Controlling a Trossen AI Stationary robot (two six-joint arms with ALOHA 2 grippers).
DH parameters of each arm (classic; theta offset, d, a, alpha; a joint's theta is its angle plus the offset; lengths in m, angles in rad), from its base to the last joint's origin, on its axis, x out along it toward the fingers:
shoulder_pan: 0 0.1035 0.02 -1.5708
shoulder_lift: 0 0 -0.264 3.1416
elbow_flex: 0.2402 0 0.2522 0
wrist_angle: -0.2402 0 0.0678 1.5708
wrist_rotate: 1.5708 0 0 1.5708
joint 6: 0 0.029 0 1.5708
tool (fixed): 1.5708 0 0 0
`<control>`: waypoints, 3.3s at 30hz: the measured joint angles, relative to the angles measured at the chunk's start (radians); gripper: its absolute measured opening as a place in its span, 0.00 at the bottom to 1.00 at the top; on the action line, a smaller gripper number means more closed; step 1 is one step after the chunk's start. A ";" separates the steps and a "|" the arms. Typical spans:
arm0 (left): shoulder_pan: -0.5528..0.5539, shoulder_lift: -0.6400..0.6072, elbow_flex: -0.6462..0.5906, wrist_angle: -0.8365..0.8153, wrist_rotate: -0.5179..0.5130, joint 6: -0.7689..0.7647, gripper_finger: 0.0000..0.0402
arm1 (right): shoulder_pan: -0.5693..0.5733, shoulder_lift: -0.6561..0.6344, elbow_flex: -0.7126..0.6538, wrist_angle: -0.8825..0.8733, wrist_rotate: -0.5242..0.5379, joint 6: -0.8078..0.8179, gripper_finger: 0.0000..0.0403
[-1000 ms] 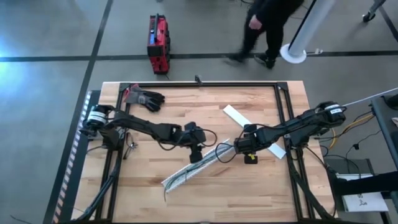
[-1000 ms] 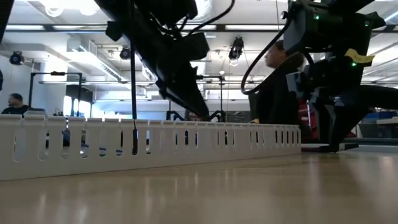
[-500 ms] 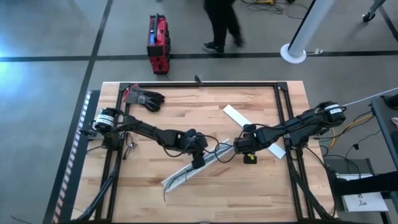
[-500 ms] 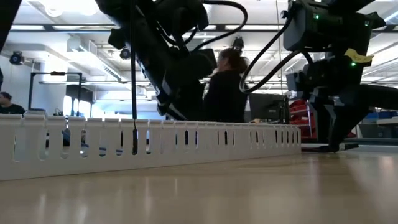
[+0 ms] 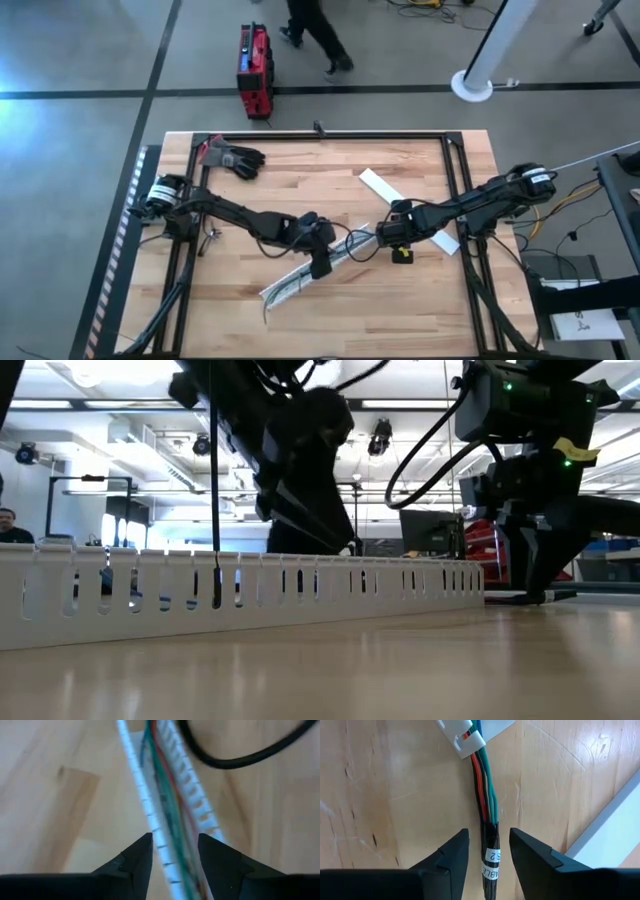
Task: Ziptie cables
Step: Put the zip-tied cables into the white cable duct, then close the white cable duct using the white cable duct cover
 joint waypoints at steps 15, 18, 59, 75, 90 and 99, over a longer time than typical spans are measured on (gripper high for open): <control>-0.003 0.078 -0.047 0.053 -0.112 0.036 0.37 | 0.000 0.000 0.000 0.023 -0.001 -0.096 0.26; -0.003 0.091 -0.047 0.053 -0.112 0.039 0.26 | 0.000 0.000 0.000 0.025 -0.002 -0.113 0.17; 0.000 0.098 -0.047 0.077 -0.103 0.114 0.00 | 0.000 0.063 0.066 -0.002 -0.100 -0.114 0.06; 0.004 0.096 -0.047 0.138 -0.104 0.126 0.00 | 0.003 0.098 0.113 0.193 -0.159 -0.237 0.04; 0.006 0.094 -0.046 0.157 -0.111 0.131 0.00 | 0.001 0.037 0.148 0.081 -0.112 -0.054 0.42; 0.005 0.094 -0.047 0.137 -0.098 0.140 0.00 | 0.000 -0.119 0.099 0.082 0.005 -0.001 0.56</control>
